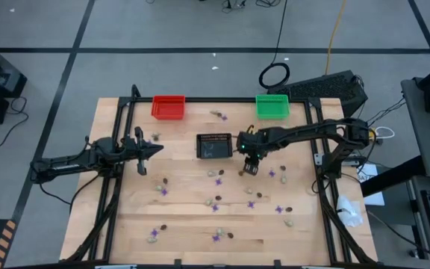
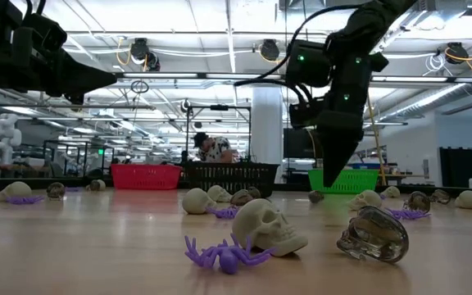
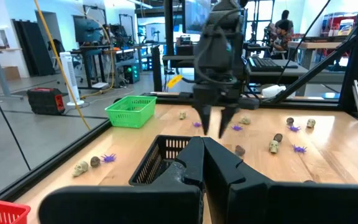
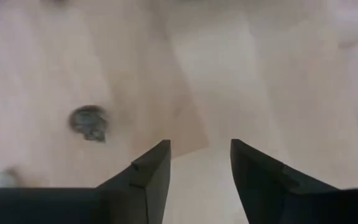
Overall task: Sort Halloween decoration
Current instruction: Put the black skull toy into the black bin
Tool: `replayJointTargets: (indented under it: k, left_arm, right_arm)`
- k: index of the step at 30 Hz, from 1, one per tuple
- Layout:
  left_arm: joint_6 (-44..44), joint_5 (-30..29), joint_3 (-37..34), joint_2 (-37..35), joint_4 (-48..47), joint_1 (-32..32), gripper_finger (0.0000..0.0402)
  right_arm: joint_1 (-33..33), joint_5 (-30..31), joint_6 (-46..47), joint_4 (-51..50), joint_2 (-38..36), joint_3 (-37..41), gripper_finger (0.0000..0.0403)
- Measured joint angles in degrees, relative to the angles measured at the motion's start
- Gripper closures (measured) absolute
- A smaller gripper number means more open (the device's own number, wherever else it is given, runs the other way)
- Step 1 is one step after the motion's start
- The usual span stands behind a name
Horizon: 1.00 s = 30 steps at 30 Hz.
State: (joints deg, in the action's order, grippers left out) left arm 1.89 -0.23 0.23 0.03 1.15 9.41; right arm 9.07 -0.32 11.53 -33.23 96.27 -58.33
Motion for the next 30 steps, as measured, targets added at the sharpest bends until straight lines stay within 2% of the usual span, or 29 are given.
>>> replayJointTargets:
  k: [6,11,14,20,23,26,30]
  left_arm:
    - [0.00,0.00,0.00,0.00,0.00,0.00,0.0396]
    - [0.00,0.00,0.00,0.00,0.00,0.00,0.0396]
    - [0.00,0.00,0.01,0.00,0.00,0.00,0.0396]
    - [0.00,0.00,0.00,0.00,0.00,0.00,0.0396]
    - [0.00,0.00,0.00,0.00,0.00,0.00,0.0396]
    - [0.00,0.00,0.01,0.00,0.00,0.00,0.0396]
    - [0.00,0.00,0.00,0.00,0.00,0.00,0.0396]
  right_arm:
    - [-4.61,-2.68,4.37,1.14,-0.54,-0.02,0.0245]
    - [-8.30,-1.26,5.34,4.35,-0.52,0.00,0.0236]
    - [-8.93,-1.00,8.11,7.46,-0.52,-0.02,0.0211]
    - [-9.97,1.64,13.12,5.48,0.37,0.00,0.0144]
    - [-10.29,1.95,13.24,5.88,0.59,-0.02,0.0127]
    - [-10.46,1.86,14.18,6.62,1.74,0.00,0.0131]
    - [-10.33,2.24,14.34,7.13,4.94,-0.02,0.0157]
